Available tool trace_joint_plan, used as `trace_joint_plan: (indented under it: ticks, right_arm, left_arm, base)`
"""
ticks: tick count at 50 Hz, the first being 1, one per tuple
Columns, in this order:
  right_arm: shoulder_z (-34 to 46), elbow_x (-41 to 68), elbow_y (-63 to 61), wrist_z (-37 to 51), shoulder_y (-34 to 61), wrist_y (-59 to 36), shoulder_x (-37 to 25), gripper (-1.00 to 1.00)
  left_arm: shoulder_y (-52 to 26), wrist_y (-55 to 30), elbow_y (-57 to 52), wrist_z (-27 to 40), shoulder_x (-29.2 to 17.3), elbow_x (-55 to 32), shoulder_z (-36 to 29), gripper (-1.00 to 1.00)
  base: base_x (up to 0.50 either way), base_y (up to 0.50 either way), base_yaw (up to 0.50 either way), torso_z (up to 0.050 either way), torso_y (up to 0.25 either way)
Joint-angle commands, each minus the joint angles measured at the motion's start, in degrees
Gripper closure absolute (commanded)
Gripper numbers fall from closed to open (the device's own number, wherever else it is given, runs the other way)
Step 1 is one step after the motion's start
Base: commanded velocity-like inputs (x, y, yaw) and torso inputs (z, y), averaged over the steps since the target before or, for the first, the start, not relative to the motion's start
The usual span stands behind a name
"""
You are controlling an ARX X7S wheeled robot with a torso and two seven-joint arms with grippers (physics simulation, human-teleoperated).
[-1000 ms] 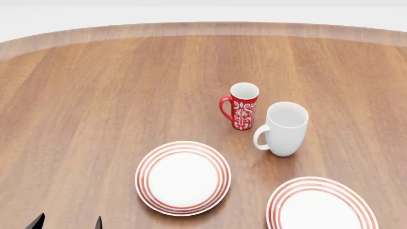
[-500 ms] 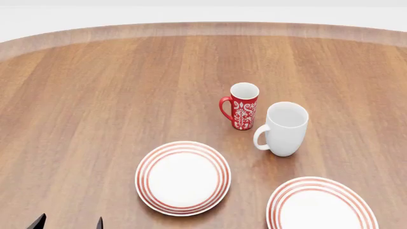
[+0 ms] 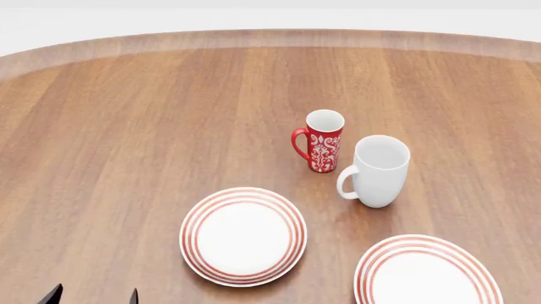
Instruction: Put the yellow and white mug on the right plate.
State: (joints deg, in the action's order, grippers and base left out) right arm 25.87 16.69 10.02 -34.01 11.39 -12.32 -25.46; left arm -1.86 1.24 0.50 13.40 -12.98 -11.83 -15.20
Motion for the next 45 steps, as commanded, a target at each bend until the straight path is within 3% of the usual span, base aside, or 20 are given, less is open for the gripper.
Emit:
trace_joint_plan:
  ticks: [1, 7, 8, 32, 45]
  right_arm:
    - [0.92, -0.52, 1.71, -0.40, 0.95, 0.67, 0.89, -1.00]
    - [1.34, -0.53, 2.09, -0.72, 1.43, 0.85, 1.33, -1.00]
    - [1.51, -0.57, 2.21, -0.91, 1.49, 1.03, 1.44, 1.00]
    - [0.94, 0.35, 1.38, -0.79, 0.57, 1.56, 0.27, 1.00]
    - [-1.94, 2.48, -8.36, 1.69, -1.85, -0.69, -3.52, 1.00]
  left_arm:
    - [-0.06, 0.16, 0.25, 0.14, -0.15, -0.12, -0.36, -1.00]
    - [-0.04, 0.23, 0.23, 0.23, -0.27, -0.22, -0.50, -1.00]
    - [-0.03, 0.23, 0.20, 0.25, -0.30, -0.25, -0.51, -1.00]
    - [-0.19, 0.03, -0.02, 0.67, -0.78, -0.89, -0.96, -1.00]
    - [-0.27, 0.35, 0.21, 1.05, -0.98, -0.97, -1.25, -1.00]
  base:
    - [0.00, 0.00, 0.00, 0.000, 0.000]
    - [0.00, 0.00, 0.00, 0.000, 0.000]
    - [0.00, 0.00, 0.00, 0.000, 0.000]
    - [0.00, 0.00, 0.00, 0.000, 0.000]
    - [0.00, 0.00, 0.00, 0.000, 0.000]
